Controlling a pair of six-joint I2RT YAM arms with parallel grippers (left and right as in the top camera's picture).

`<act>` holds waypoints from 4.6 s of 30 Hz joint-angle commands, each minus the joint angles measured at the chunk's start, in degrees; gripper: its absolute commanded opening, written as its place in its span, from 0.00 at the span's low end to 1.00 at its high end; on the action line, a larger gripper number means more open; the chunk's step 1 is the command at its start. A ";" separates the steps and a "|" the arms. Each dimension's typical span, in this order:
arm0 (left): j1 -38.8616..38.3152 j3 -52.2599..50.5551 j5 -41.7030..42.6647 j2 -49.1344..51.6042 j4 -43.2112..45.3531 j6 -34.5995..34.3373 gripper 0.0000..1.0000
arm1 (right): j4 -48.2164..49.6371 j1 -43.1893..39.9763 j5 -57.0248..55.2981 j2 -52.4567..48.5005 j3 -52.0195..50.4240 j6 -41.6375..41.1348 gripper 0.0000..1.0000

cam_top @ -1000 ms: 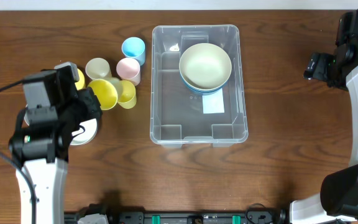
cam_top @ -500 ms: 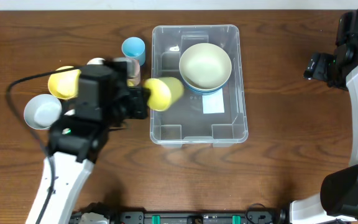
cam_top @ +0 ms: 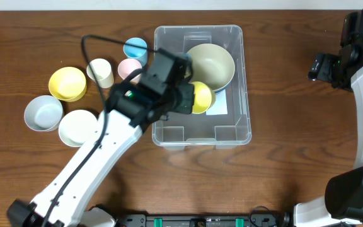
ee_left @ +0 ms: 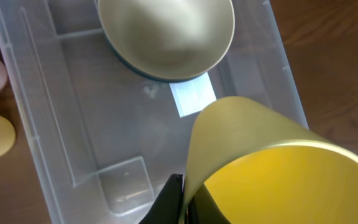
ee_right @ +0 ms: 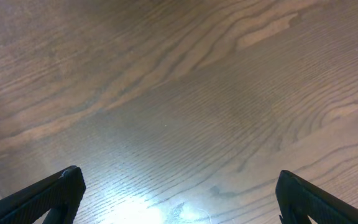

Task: Pack container
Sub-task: 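Lift the yellow cup with left gripper and carry it into the bin, then set the yellow cup down in the bin and open left gripper, then move left gripper to the second yellow cup and grasp its rim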

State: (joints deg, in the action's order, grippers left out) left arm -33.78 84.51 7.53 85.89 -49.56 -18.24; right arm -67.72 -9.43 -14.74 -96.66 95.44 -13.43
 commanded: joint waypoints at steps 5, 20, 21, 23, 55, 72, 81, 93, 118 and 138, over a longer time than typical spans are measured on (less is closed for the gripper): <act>-3.06 3.58 -4.20 8.52 -0.31 -0.57 0.06 | 0.02 -0.31 0.00 0.92 0.76 -0.90 0.99; -6.27 3.58 -4.17 16.65 4.98 -0.52 0.06 | 0.02 -0.31 0.00 0.94 0.76 -0.90 0.99; -6.49 3.56 -4.17 16.90 5.31 -0.50 0.06 | 0.00 -0.31 0.00 0.94 0.76 -0.90 0.99; -6.80 3.56 -4.20 17.49 5.55 -0.50 0.06 | 0.02 -0.31 0.00 0.94 0.76 -0.90 0.99; -7.82 2.49 -4.20 21.68 7.50 -0.02 0.06 | 0.02 -0.31 0.00 0.92 0.76 -0.90 0.99; -7.82 2.05 -4.17 25.29 7.45 -0.07 0.06 | 0.02 -0.31 0.00 0.92 0.76 -0.90 0.99; -7.82 2.08 -4.17 25.03 6.97 -0.04 0.31 | 0.02 -0.31 0.00 0.94 0.76 -0.90 0.99; -7.76 2.80 -4.17 20.72 6.10 -0.02 0.32 | 0.02 -0.31 0.00 0.94 0.76 -0.90 0.99; 20.04 2.73 -10.19 5.86 -2.32 -2.29 0.32 | 0.02 -0.31 0.00 0.94 0.76 -0.90 0.99; 37.20 -2.19 1.55 16.90 -3.54 -8.48 0.57 | 0.02 -0.31 0.00 0.94 0.76 -0.90 0.99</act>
State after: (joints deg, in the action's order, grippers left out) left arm 3.42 83.46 6.42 100.05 -52.56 -25.41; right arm -67.72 -9.43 -14.74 -96.66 95.44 -13.43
